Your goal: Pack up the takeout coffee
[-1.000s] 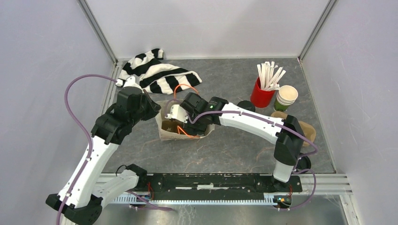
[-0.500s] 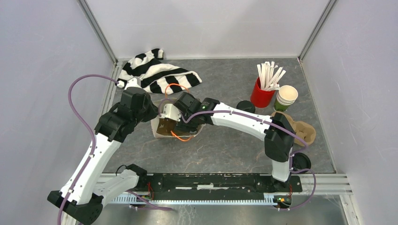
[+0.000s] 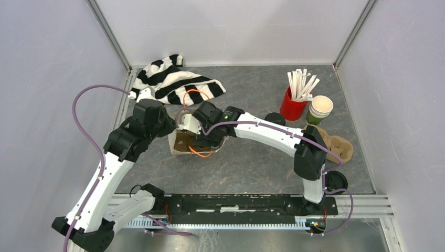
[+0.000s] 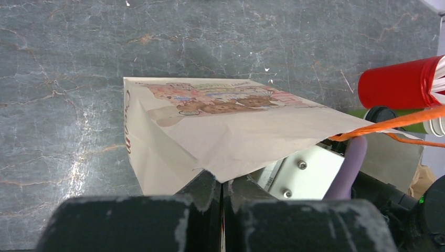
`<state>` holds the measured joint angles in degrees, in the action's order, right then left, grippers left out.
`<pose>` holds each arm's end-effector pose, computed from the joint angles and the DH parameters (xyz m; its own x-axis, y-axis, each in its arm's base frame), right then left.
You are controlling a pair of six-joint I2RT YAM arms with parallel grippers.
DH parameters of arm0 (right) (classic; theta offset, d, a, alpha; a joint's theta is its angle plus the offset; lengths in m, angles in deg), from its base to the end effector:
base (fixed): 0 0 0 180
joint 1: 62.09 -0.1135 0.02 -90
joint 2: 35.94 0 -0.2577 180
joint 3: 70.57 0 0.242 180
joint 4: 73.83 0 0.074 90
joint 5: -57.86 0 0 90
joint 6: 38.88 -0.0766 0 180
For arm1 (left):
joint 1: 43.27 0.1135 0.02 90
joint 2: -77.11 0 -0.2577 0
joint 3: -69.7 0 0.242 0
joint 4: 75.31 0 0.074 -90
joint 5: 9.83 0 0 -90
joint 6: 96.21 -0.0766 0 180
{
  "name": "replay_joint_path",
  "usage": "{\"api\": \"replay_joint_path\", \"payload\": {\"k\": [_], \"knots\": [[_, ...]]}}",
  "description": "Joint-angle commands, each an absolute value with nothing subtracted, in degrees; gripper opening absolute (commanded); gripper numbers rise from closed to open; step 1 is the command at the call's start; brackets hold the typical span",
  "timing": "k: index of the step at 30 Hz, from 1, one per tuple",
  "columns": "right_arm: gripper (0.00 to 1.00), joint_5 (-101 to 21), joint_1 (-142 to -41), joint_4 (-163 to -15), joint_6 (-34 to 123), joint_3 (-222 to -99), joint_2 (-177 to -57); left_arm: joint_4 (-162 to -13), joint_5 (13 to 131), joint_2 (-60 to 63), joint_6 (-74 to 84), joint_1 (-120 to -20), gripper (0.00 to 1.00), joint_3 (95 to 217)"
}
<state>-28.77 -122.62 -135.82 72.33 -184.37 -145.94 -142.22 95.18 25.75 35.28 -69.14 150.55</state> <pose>0.2149 0.3712 0.2438 -0.0808 -0.8772 -0.4733 -0.9473 0.2153 -0.2373 0.1772 -0.0639 0.3440 -0.5662 -0.4366 -0.6992 -0.1852 0.8939 -0.4083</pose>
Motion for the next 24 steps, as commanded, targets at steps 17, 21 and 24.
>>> {"api": "replay_joint_path", "payload": {"k": [17,21,24], "knots": [[0.98,-23.9,-126.4,-147.0,57.9,-198.1,-141.5,-142.8,94.2,27.3,37.8,-69.3,0.02,149.7],[0.98,-23.1,-126.7,-146.9,54.5,-199.6,-140.2,-143.1,93.5,27.7,38.3,-69.3,0.02,149.1],[0.98,-23.6,-126.9,-145.9,54.5,-198.9,-139.1,-142.8,92.8,27.8,38.4,-69.3,0.02,148.7]]}}
